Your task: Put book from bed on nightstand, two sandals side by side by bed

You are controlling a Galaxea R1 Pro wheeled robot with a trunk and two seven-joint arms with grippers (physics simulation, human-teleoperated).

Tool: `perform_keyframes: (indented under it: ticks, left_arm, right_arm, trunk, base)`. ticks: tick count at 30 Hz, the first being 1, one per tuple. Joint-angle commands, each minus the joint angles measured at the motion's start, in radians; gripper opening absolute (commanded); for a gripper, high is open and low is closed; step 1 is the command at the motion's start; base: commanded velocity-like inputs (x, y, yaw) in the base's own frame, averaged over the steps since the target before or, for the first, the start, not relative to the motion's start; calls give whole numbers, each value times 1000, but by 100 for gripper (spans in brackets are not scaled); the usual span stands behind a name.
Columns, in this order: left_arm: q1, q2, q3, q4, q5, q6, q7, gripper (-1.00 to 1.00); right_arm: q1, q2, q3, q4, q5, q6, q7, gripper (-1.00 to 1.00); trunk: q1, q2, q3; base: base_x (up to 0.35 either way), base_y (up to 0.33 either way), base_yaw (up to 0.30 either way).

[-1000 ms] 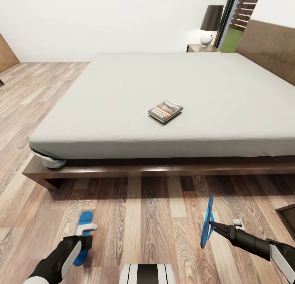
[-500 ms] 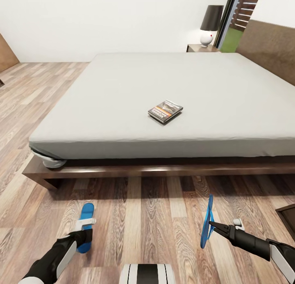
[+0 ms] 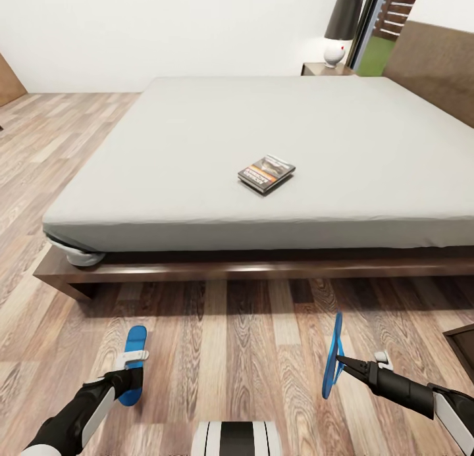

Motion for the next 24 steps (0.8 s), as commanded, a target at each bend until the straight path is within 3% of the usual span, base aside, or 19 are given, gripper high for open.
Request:
perform_keyframes:
  ticks: [1, 17, 24]
  left_arm:
    - [0, 1, -4, -2, 5, 5, 2, -100]
    - [0, -1, -5, -2, 3, 6, 3, -100]
    - [0, -1, -5, -4, 3, 5, 3, -100]
  right_arm:
    - [0, 0, 0, 0, -6, 8, 0, -100]
    - [0, 0, 0, 0, -6, 8, -1, -100]
    - [0, 0, 0, 0, -6, 8, -1, -100]
  trunk:
    - [0, -1, -5]
    - [7, -4, -66]
    - [7, -4, -66]
  base:
    - [0, 0, 0]
    - [0, 0, 0]
    - [0, 2, 0]
